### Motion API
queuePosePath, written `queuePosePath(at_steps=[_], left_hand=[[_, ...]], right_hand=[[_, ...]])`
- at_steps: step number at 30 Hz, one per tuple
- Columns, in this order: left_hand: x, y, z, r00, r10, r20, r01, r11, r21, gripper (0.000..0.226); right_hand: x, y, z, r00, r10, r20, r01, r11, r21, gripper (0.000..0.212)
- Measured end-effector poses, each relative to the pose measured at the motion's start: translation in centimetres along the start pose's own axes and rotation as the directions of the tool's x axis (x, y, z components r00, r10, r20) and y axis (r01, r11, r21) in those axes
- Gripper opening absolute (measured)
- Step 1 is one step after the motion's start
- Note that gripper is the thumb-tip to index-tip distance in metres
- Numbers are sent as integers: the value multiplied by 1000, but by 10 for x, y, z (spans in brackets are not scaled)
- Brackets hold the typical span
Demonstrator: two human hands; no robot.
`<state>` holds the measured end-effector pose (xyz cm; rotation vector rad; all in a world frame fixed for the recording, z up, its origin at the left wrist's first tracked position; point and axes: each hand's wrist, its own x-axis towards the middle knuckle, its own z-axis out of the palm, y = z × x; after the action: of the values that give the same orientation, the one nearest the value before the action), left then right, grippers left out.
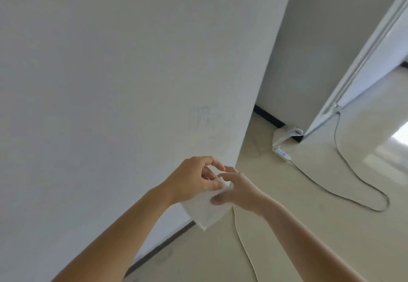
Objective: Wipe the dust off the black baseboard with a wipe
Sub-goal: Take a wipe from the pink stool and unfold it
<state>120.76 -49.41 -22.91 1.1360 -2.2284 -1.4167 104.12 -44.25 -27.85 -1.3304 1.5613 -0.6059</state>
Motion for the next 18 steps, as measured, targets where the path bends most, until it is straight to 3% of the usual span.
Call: queuePosePath(at_steps=[2,4,7,9,11,13,15,18], left_hand=[[44,33,37,998,58,10,-57,997,-47,24],[85,55,75,1000,29,9,-26,971,-239,30],[143,77,145,980,-98,172,159,906,-392,70],[182,91,204,911,-164,377,342,812,-473,87],[201,110,245,839,-148,524,452,726,-519,84],[230,144,291,779,-77,622,482,708,-516,65],[260,175,327,768,-14,640,437,742,-509,43],[312,206,375,752,42,658,378,790,-482,38]], right_hand=[[-21,30,-55,997,23,-68,-17,995,94,24],[-48,59,-109,988,53,-142,-22,976,215,12],[-86,105,-188,947,127,-294,-25,945,327,24],[-110,137,-236,908,163,-386,2,919,393,34],[-126,155,-263,883,183,-432,28,899,437,35],[-148,180,-301,838,217,-501,71,866,494,32],[-164,204,-337,773,269,-574,112,834,541,30],[-183,243,-383,630,376,-680,139,806,575,25]])
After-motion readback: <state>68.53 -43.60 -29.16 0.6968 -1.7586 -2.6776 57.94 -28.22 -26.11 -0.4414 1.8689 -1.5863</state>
